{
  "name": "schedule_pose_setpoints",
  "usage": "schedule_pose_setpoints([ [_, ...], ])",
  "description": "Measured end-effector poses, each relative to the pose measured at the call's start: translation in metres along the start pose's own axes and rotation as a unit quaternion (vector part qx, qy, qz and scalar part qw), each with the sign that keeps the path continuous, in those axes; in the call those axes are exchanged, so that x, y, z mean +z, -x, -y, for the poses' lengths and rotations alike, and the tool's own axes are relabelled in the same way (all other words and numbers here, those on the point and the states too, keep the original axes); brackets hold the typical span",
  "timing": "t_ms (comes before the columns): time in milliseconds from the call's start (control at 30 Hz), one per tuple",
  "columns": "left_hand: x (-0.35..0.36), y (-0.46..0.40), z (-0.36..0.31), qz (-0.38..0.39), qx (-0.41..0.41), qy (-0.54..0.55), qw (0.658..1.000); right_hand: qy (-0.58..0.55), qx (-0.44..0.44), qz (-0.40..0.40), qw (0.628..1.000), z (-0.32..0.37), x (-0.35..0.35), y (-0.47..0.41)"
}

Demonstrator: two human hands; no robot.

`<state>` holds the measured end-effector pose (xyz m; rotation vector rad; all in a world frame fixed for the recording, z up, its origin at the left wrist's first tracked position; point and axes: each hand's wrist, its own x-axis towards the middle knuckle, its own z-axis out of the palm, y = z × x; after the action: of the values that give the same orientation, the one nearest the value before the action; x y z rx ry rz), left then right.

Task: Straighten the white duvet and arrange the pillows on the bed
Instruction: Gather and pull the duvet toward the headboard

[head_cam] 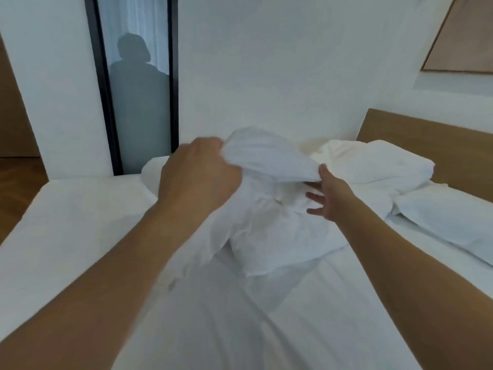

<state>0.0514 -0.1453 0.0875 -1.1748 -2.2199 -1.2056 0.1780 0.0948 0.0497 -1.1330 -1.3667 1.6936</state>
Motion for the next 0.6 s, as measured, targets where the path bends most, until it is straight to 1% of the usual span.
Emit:
schedule_pose_setpoints([
  [33,-0.009,-0.004,-0.017,-0.007,0.039,0.016,0.999,0.0,0.025,0.055,0.998,-0.007,0.008,0.001],
  [67,-0.011,-0.005,-0.028,0.007,0.061,0.036,0.997,-0.009,0.046,0.122,0.991,-0.013,0.018,0.007],
  [133,0.004,0.005,-0.021,0.08,0.069,0.036,0.994,-0.033,0.051,0.228,0.972,-0.021,0.036,0.024],
  [167,0.016,0.017,-0.006,0.129,0.063,0.028,0.989,-0.049,0.034,0.254,0.965,-0.023,0.043,0.031],
  [200,0.028,0.034,0.013,0.178,0.052,0.012,0.983,-0.074,0.019,0.258,0.963,-0.024,0.051,0.036],
  [233,0.04,0.055,0.035,0.223,0.033,-0.013,0.974,-0.105,0.011,0.244,0.964,-0.023,0.058,0.039],
  [267,0.05,0.08,0.056,0.28,-0.012,-0.048,0.959,-0.132,0.011,0.22,0.966,-0.023,0.065,0.041],
  [300,0.063,0.107,0.078,0.343,-0.084,-0.076,0.933,-0.149,0.01,0.189,0.971,-0.022,0.072,0.039],
  [333,0.073,0.132,0.098,0.396,-0.154,-0.076,0.902,-0.156,0.004,0.164,0.974,-0.022,0.08,0.036],
  [367,0.081,0.15,0.113,0.424,-0.21,-0.044,0.88,-0.159,-0.004,0.141,0.977,-0.024,0.088,0.03],
  [400,0.085,0.158,0.127,0.418,-0.253,0.0,0.873,-0.154,-0.014,0.128,0.98,-0.026,0.098,0.026],
  [433,0.085,0.153,0.143,0.381,-0.275,0.022,0.883,-0.143,-0.028,0.121,0.982,-0.029,0.108,0.022],
  [467,0.082,0.138,0.159,0.338,-0.278,0.014,0.899,-0.122,-0.047,0.118,0.984,-0.033,0.117,0.017],
  [533,0.065,0.089,0.19,0.247,-0.25,-0.055,0.935,-0.052,-0.11,0.158,0.98,-0.044,0.137,0.008],
  [567,0.051,0.062,0.207,0.196,-0.234,-0.106,0.946,-0.003,-0.149,0.181,0.972,-0.048,0.149,0.003],
  [600,0.038,0.036,0.223,0.141,-0.215,-0.167,0.952,0.074,-0.205,0.185,0.958,-0.053,0.162,-0.005],
])
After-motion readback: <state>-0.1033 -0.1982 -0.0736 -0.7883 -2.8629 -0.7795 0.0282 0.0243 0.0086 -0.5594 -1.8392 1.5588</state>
